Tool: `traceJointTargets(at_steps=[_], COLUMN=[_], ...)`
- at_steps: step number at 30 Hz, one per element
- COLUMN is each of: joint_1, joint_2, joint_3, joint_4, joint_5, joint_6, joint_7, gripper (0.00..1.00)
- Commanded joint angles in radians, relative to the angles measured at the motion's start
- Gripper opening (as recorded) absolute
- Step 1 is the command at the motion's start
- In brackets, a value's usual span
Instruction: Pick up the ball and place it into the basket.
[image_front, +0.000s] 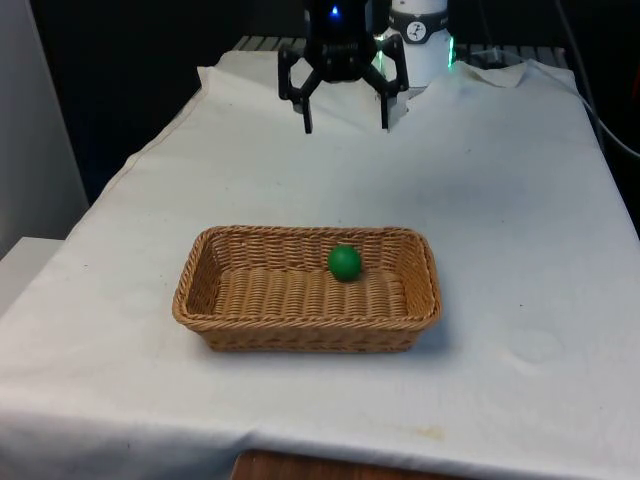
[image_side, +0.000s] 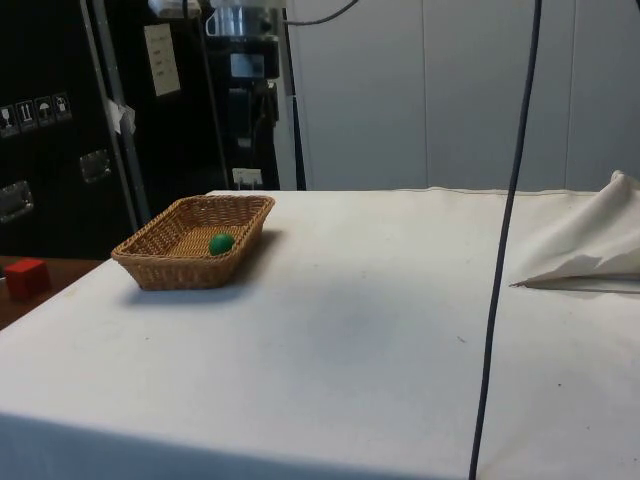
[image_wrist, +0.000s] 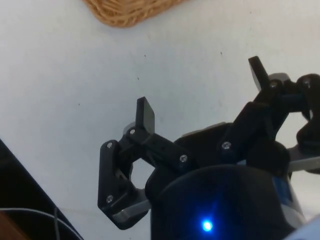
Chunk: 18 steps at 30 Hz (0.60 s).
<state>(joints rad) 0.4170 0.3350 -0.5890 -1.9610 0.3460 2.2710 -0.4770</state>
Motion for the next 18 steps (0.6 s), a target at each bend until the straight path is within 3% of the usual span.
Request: traceJointTargets(at_steps=[1,7,8,9,17,18], joint_1=[0.008,0.01,0.003,0.01,0.01,0.004], joint_2=[-0.01,-0.05,-0.043,-0.055,-0.077,-0.078], joint_3=[-0.008,-0.008,0.0,-0.008,-0.007,0.0], joint_4=[-0.011,-0.06,-0.051,-0.066,-0.096,-0.095], joint_5=[-0.019,-0.057,-0.039,-0.063,-0.122,-0.105], joint_6=[-0.002,-0.002,0.0,-0.002,-0.014,-0.01], joint_7=[0.013,0.026,0.013,0.028,0.066,0.051], gripper=[1.0,1.0,1.0,1.0,1.0,1.0])
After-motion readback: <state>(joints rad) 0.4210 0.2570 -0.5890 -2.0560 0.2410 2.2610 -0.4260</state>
